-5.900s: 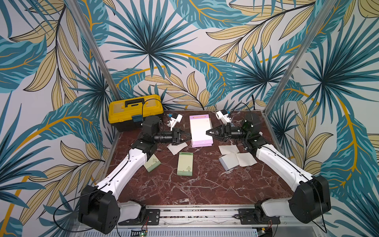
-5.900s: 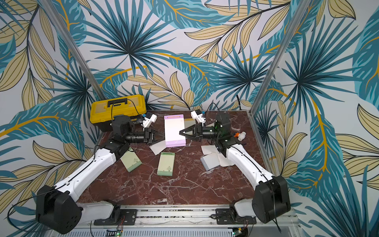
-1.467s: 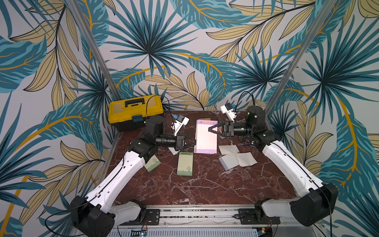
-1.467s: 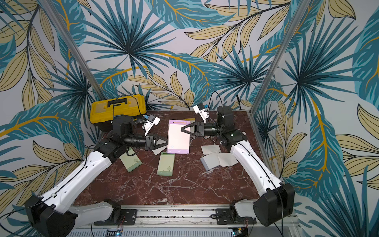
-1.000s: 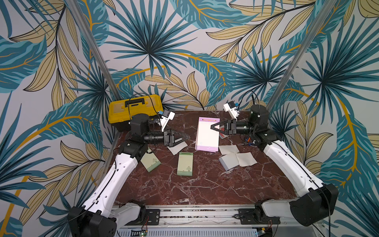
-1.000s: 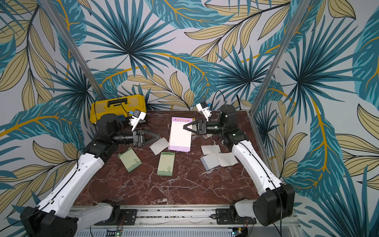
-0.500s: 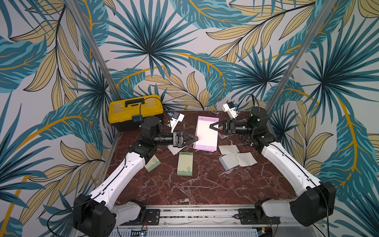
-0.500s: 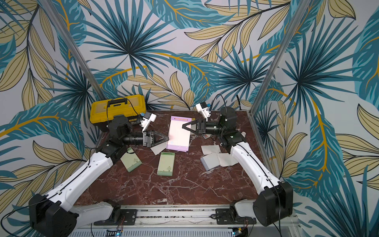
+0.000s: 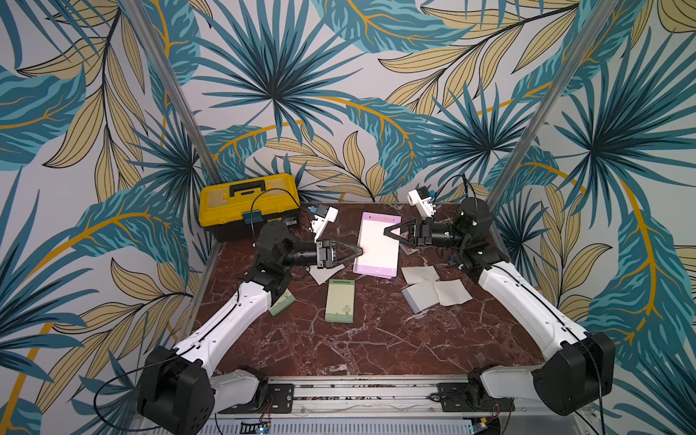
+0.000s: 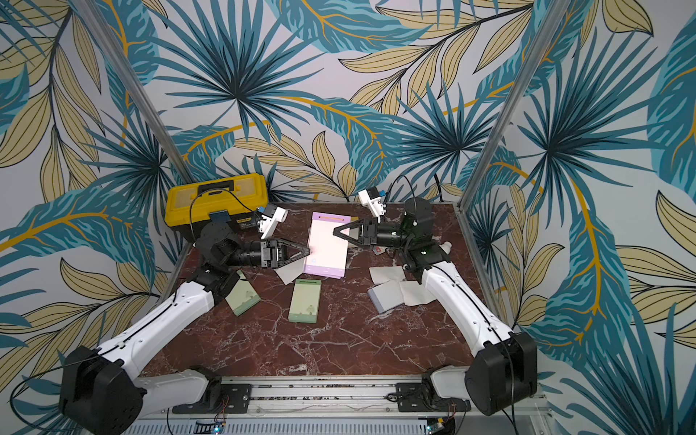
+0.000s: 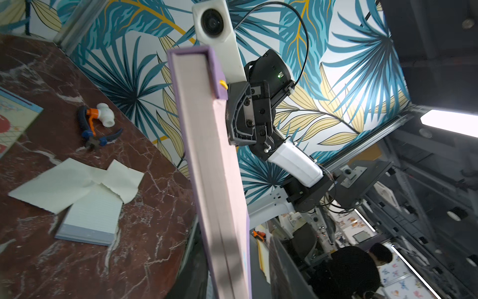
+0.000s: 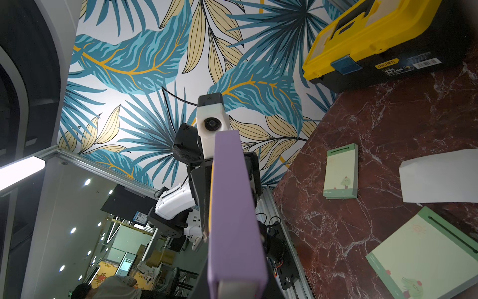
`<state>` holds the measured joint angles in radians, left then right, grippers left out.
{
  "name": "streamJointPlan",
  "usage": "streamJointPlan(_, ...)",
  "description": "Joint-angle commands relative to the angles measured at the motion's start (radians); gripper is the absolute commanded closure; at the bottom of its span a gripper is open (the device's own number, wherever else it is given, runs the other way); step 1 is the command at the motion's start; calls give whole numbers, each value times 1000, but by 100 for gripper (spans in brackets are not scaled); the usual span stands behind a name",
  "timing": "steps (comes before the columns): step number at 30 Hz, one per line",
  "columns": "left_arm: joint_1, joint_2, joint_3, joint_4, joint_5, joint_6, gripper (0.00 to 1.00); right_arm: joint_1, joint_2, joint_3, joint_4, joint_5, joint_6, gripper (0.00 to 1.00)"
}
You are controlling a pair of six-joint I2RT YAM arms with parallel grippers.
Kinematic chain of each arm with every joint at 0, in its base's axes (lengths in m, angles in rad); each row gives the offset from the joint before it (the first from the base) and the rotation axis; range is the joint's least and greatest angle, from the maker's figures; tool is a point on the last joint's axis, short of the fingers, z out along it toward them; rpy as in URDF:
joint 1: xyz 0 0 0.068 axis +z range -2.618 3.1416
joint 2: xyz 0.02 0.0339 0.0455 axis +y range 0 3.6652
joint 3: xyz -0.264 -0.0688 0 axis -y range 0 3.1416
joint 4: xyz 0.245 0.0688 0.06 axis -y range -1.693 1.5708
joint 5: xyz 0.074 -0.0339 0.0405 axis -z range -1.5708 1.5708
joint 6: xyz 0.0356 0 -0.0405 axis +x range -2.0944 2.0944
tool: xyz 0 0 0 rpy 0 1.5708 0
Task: Tear off pages from different memo pads
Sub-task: Place the memo pad at the center of the board.
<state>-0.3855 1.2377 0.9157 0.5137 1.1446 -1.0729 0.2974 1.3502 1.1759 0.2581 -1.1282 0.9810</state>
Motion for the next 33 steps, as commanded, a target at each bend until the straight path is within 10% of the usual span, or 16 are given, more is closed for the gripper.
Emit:
streamJointPlan(1,-3,2,-22,161,20,-83,74,5,16,-15,91,-1,42,100)
streamJointPlan(10,-3,17,-49,297,3,-166,96,5,36,-17,138,-1,96,100)
streamJointPlan(22,-3,-13,-47,184,-15,-77,100,6,6,-46,-66,122,2,50)
streamJointPlan(28,0,-24,-50,107,-25,-33,100,6,-50,-163,101,143,108,53)
streamJointPlan(33,5,-25,-34,-49,-74,51,100,6,-99,-198,-51,189,29,35)
